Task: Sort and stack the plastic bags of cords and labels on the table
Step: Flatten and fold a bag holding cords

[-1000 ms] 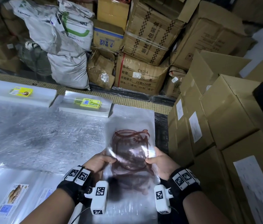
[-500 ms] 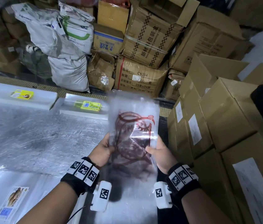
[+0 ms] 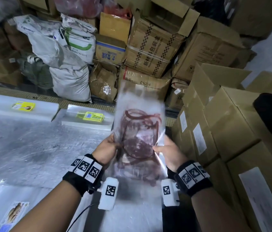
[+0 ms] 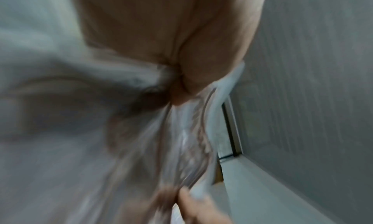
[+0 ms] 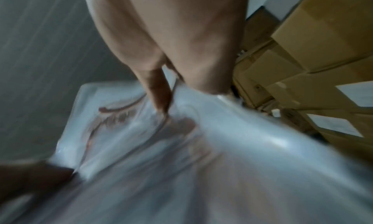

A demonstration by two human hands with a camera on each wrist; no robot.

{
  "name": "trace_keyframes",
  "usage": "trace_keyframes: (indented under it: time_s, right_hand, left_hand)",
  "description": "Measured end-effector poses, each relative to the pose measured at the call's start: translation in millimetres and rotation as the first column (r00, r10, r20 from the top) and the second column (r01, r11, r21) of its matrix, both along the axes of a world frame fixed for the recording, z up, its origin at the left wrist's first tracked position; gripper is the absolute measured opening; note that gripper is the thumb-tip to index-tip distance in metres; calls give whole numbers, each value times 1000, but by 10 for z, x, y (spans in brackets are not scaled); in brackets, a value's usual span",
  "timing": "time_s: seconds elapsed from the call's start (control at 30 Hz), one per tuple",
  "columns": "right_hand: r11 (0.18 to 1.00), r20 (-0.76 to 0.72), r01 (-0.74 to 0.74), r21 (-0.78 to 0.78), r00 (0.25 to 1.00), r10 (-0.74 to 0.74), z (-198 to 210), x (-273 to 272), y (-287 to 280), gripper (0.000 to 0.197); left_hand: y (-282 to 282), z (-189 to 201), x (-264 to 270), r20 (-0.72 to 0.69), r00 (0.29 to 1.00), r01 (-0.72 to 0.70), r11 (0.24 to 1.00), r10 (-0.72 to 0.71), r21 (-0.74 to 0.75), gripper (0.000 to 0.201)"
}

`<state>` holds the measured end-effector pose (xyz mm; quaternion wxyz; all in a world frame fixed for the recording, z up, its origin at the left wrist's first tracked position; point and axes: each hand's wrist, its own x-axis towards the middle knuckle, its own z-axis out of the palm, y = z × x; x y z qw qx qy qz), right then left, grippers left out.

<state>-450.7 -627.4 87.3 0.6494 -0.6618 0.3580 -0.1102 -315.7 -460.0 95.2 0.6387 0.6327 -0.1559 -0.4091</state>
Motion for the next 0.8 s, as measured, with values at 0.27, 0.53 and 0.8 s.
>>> trace_keyframes:
  time_s: [0.27,0.53,0.8]
  right_hand:
    - [979,-284,-92,182,948,142,-554,-280,205,65]
    - [891,-189,-89,445,963,191,-745,-503,250,102]
    - [918,-168,-38,394,979,112,-759,-579,330,112]
  left_hand:
    - [329,-1029,60,-125,983,179,881,-138,439,12]
    - [488,-1034,0,-351,936,166,895,-11,413,31]
    - [477,-681,-295,-561,827,114,989,-41,97,34]
